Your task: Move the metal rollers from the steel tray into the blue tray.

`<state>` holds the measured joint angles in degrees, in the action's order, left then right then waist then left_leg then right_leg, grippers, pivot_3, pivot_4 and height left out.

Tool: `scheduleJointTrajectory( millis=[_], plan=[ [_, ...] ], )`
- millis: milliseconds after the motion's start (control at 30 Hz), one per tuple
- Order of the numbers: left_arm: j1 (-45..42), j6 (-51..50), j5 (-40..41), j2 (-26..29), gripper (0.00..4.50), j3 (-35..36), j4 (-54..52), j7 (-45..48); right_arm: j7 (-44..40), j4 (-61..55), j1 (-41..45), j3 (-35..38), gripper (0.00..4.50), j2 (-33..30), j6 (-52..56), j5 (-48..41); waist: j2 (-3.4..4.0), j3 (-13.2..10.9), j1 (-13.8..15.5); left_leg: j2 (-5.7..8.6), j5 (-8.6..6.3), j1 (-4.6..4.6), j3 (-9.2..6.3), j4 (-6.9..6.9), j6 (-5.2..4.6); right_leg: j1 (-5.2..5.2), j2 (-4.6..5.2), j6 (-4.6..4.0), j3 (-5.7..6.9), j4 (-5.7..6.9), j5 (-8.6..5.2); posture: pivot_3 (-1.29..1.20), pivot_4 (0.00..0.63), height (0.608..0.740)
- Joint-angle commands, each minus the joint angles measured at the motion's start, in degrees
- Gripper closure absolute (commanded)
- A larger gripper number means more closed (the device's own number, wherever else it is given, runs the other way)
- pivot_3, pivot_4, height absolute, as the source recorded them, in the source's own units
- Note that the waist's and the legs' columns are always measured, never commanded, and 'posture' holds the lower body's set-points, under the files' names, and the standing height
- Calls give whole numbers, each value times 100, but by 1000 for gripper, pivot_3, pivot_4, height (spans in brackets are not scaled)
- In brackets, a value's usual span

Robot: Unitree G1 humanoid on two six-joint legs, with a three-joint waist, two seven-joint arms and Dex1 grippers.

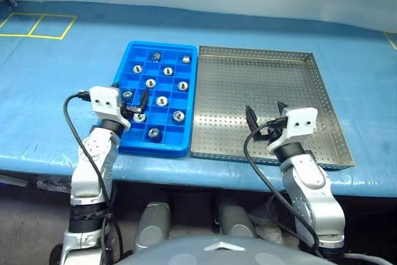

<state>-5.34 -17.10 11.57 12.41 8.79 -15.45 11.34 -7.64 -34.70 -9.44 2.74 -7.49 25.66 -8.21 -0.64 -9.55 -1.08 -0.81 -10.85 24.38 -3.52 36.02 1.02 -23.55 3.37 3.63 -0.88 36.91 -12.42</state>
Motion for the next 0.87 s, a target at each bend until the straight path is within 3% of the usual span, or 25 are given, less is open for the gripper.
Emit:
scheduleJointTrajectory(
  millis=[33,333,367,500,800,867],
  plan=[
    [-30,96,-8,-41,0,491,38,-444,26,-54,25,35,8,9,-45,-37,0,0,1,0,0,-2,0,0,0,1,0,0,0,0,0,23,150,740],
    [78,63,-35,-109,0,778,41,-807,331,43,96,195,8,137,32,27,-6,4,56,2,0,-4,0,0,0,4,1,0,-1,0,1,36,150,740],
    [82,39,-11,-146,0,812,34,-869,353,45,102,272,380,194,53,-71,-7,4,55,2,0,-3,-1,0,1,4,1,1,-1,0,1,35,150,740],
    [54,5,152,-240,799,917,40,-957,492,49,130,486,1413,338,148,-203,-8,5,51,2,1,-4,-1,1,1,5,1,1,-1,0,1,34,150,740],
    [-21,-9,168,-239,3822,945,110,-1033,589,77,148,535,4410,426,164,-301,-8,6,46,2,1,-3,0,0,1,4,1,0,-2,1,1,26,150,740],
    [-37,-14,170,-242,4478,945,115,-1042,599,84,140,527,4500,437,151,-312,-9,6,45,2,1,-4,0,0,1,5,0,0,-1,1,1,24,150,740]
  ],
)
